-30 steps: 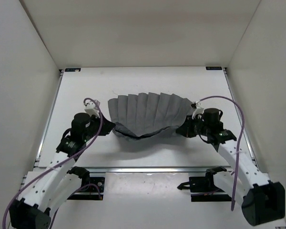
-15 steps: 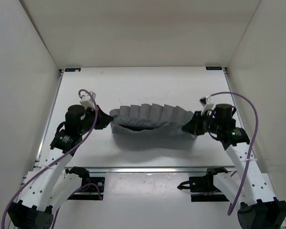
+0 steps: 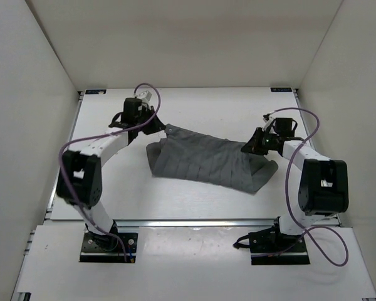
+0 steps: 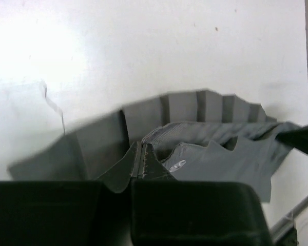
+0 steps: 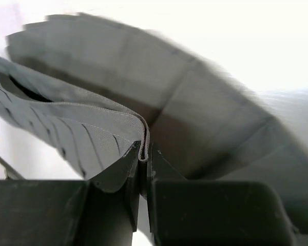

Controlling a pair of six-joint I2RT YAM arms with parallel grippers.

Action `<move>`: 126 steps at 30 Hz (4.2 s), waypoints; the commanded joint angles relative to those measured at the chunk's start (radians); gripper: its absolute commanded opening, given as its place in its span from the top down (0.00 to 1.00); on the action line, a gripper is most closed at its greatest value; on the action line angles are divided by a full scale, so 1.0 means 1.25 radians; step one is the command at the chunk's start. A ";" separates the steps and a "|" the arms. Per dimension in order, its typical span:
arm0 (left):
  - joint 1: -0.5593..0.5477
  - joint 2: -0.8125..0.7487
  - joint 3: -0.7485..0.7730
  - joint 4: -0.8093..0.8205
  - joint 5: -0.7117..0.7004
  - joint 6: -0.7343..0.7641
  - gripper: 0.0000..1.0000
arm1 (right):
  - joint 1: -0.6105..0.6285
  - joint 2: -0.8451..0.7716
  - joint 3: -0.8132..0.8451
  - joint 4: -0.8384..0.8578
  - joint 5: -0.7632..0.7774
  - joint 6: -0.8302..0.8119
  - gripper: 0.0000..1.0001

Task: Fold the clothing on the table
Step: Fold the skirt

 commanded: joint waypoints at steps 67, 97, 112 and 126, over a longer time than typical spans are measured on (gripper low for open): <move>-0.020 -0.675 -0.852 0.196 -0.287 -0.385 1.00 | 0.140 -0.261 -0.378 0.137 0.142 0.282 0.27; -0.150 -0.261 -0.647 0.347 -0.272 -0.352 1.00 | 0.413 0.026 0.256 -0.099 0.141 0.008 1.00; -0.117 -0.319 -0.697 0.345 -0.265 -0.338 1.00 | 0.697 0.391 0.543 -0.106 0.073 0.014 1.00; -0.088 -0.347 -0.727 0.361 -0.241 -0.318 1.00 | 0.710 0.492 0.699 -0.174 -0.029 0.021 1.00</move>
